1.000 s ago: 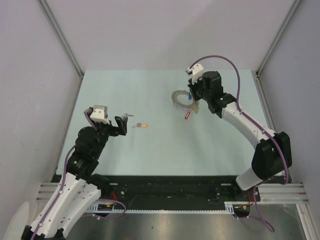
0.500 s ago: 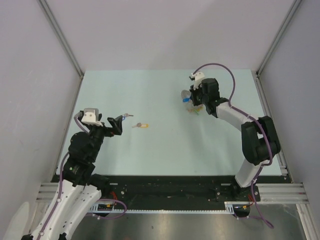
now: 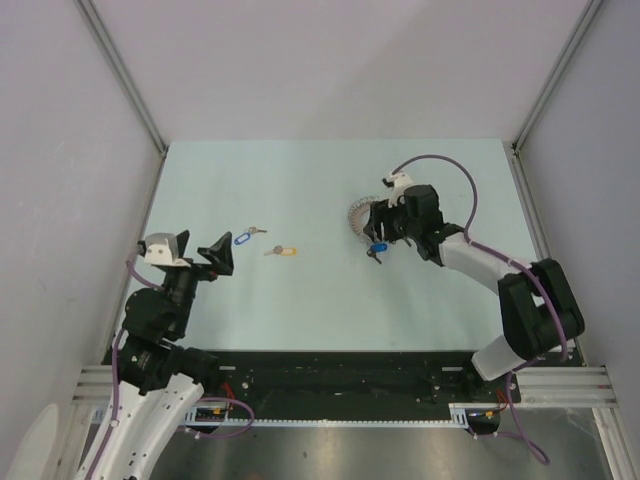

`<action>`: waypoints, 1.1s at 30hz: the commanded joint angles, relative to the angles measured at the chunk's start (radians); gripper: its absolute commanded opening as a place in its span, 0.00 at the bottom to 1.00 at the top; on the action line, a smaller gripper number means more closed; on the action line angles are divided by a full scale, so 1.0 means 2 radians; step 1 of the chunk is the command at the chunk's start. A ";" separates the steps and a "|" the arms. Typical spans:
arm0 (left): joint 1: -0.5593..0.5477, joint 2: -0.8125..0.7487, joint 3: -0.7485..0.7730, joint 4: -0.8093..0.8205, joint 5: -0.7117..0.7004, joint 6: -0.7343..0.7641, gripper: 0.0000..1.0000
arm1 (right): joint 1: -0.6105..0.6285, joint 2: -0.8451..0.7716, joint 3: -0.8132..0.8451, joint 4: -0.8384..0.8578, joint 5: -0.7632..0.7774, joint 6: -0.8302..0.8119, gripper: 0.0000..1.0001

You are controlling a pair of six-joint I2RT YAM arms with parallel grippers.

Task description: Put the keys on the keyring

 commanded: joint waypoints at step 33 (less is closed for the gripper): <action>0.004 -0.182 -0.035 -0.030 -0.083 -0.031 1.00 | -0.008 -0.645 -0.083 -0.240 0.282 -0.039 1.00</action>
